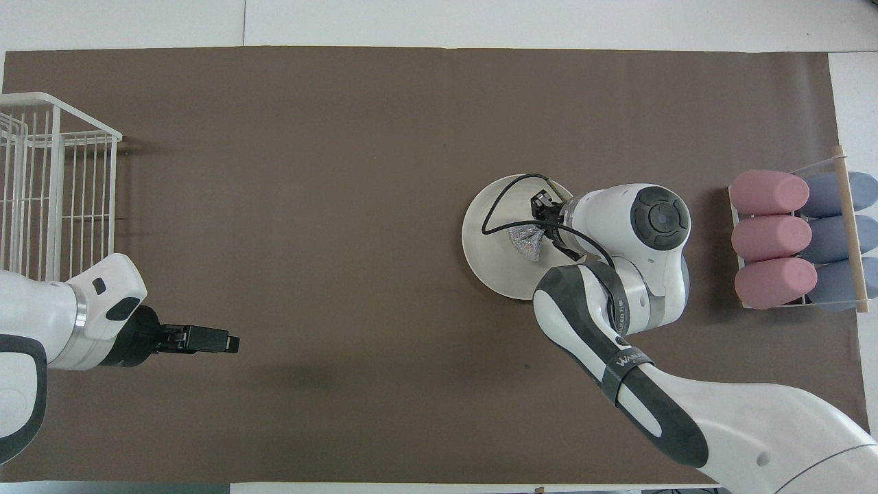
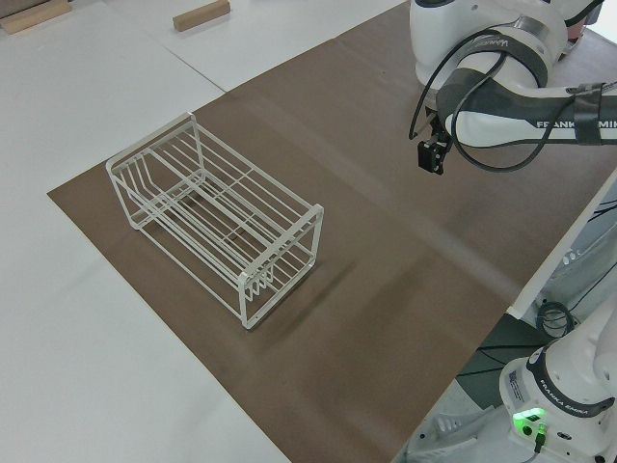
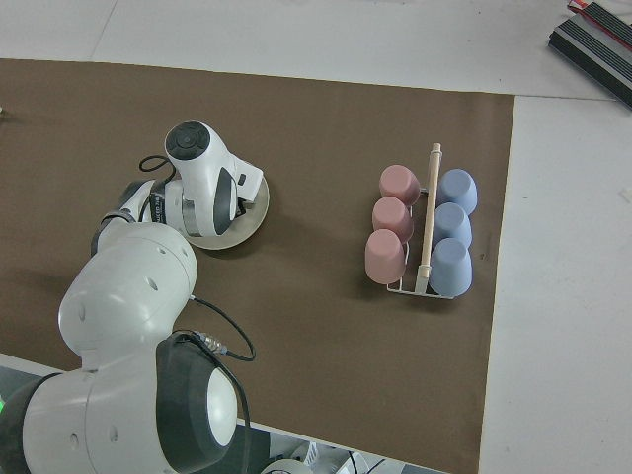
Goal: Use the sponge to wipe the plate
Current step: 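Rub the sponge in circles over the plate with the right gripper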
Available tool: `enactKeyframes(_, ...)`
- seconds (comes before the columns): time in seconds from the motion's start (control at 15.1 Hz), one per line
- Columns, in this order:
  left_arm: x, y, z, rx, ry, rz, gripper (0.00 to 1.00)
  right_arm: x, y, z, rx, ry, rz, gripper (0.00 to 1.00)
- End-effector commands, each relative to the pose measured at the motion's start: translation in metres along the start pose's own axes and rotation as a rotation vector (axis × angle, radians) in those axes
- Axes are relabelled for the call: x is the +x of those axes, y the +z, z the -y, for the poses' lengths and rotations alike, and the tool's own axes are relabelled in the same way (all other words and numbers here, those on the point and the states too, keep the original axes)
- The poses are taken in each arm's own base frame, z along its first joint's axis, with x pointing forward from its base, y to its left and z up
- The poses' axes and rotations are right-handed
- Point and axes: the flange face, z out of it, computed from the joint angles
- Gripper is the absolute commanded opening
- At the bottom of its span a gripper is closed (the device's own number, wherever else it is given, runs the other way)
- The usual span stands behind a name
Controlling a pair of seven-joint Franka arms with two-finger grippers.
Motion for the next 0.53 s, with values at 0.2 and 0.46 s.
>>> enactKeyframes(0.2,0.009,-0.003,0.000,0.118,-0.101,-0.041,1.00,-0.034,0.023,-0.002,-0.020,0.049,0.011,0.00)
enactKeyframes(0.46,0.010,-0.003,-0.001,0.121,-0.109,-0.044,1.00,-0.077,0.028,0.009,-0.003,0.114,0.018,0.00)
